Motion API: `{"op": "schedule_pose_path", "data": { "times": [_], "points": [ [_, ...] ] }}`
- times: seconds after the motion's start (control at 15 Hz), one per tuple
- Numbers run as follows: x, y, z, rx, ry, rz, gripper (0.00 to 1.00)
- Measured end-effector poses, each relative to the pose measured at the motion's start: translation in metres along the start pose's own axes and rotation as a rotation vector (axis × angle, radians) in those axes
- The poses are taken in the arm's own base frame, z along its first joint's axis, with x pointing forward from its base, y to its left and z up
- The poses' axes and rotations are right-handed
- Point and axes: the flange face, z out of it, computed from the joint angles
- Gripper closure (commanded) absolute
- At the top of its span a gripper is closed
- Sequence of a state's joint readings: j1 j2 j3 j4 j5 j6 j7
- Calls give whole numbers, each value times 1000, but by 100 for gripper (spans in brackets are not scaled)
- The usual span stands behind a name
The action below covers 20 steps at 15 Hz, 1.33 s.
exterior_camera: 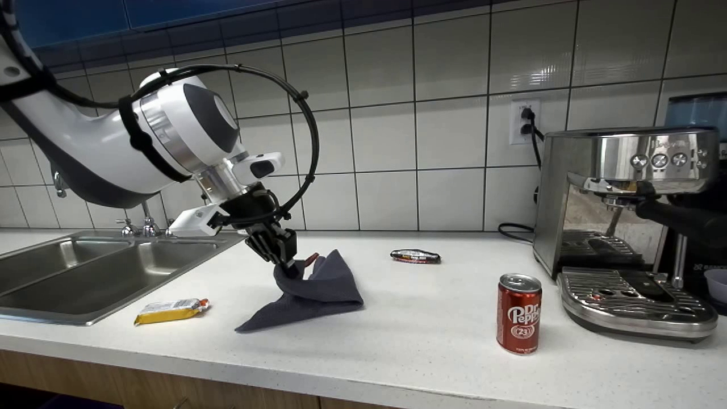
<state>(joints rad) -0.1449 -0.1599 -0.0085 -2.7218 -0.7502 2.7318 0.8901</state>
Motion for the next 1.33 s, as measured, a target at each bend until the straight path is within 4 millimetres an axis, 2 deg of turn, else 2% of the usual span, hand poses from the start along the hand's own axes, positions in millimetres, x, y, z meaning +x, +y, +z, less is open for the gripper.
{"op": "schedule_pose_path", "data": {
  "times": [0.4, 0.47, 0.53, 1.07, 1.2, 1.33],
  "points": [
    [-3, -2, 4, 6, -38, -23, 99],
    [-3, -2, 4, 5, -44, -27, 82],
    [-4, -1, 4, 4, -48, -30, 70],
    [-4, -1, 4, 2, -53, -27, 11],
    [-3, -1, 3, 4, -53, -21, 0],
    [-2, 0, 3, 9, -56, -7, 0]
  ]
}}
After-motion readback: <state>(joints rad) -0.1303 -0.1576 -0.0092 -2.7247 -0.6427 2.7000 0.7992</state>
